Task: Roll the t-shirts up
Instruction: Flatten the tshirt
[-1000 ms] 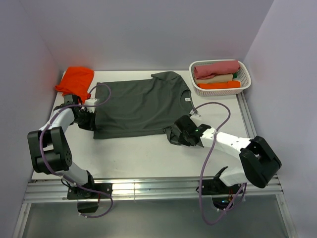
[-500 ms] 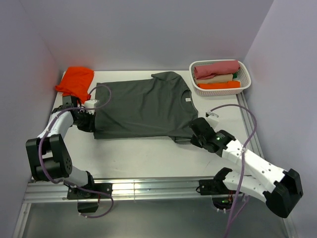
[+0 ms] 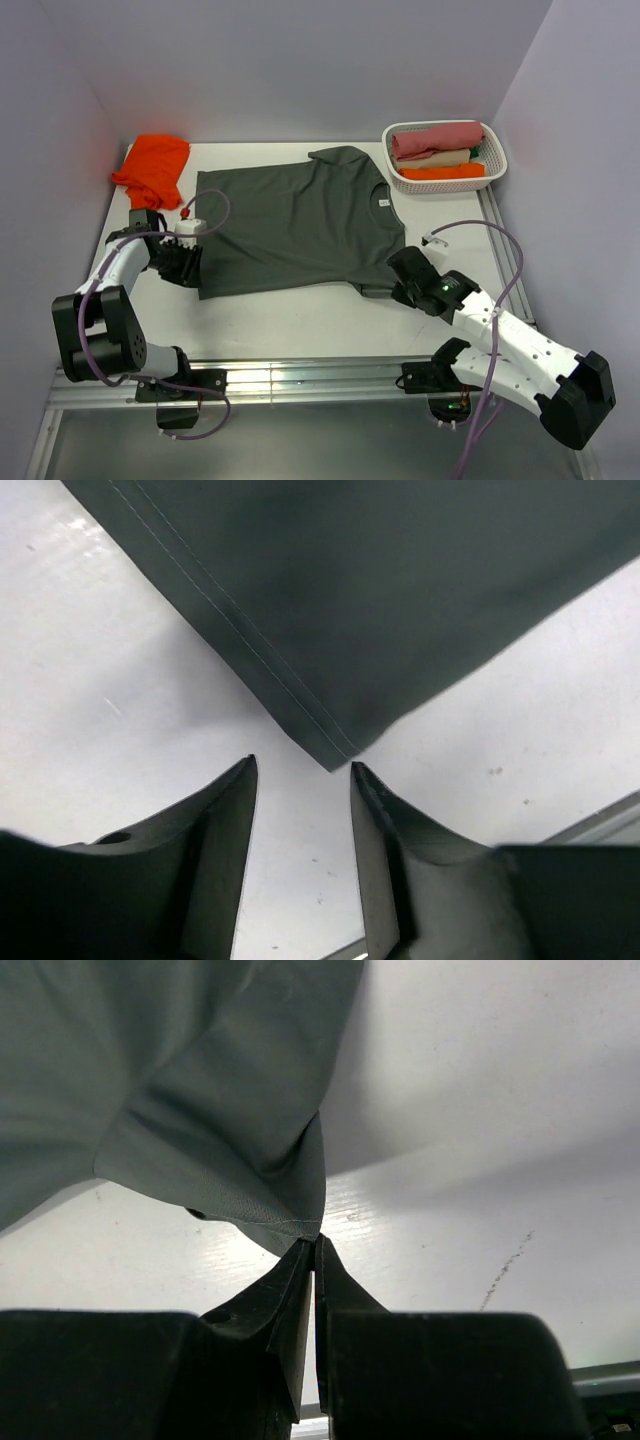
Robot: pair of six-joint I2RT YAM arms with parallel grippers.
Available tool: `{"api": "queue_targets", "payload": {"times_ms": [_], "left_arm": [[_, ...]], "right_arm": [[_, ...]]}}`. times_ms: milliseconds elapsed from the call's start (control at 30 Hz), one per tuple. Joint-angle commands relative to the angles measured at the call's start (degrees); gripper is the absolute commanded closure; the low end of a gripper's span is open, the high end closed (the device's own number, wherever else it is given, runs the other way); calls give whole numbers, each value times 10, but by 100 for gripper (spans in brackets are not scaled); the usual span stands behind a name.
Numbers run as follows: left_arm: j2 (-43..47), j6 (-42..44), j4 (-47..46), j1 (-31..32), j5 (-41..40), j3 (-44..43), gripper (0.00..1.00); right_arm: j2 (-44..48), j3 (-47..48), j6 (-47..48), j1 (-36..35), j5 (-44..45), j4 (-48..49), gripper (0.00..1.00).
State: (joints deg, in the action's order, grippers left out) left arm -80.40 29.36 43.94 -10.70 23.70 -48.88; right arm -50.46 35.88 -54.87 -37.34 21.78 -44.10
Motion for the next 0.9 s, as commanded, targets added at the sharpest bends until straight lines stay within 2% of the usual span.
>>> {"api": "queue_targets", "payload": {"times_ms": [0, 100, 233, 400, 500, 733, 867], "left_arm": [[33, 26, 26, -2, 26, 8, 56], [21, 43, 37, -3, 28, 19, 61], [-3, 56, 37, -2, 37, 34, 62], [-26, 84, 64, 0, 55, 25, 52], [-32, 82, 46, 6, 35, 31, 48], [-52, 64, 15, 20, 20, 35, 46], [-62, 47, -3, 27, 25, 34, 53]], "right_arm": [[-2, -7, -3, 3, 5, 22, 90], [-8, -6, 1, 4, 5, 27, 90], [-15, -1, 7, 4, 8, 31, 90], [-26, -1, 9, 4, 11, 34, 91], [-29, -1, 10, 4, 10, 37, 91], [-32, 5, 11, 3, 13, 34, 91], [-35, 9, 13, 3, 13, 34, 92]]}}
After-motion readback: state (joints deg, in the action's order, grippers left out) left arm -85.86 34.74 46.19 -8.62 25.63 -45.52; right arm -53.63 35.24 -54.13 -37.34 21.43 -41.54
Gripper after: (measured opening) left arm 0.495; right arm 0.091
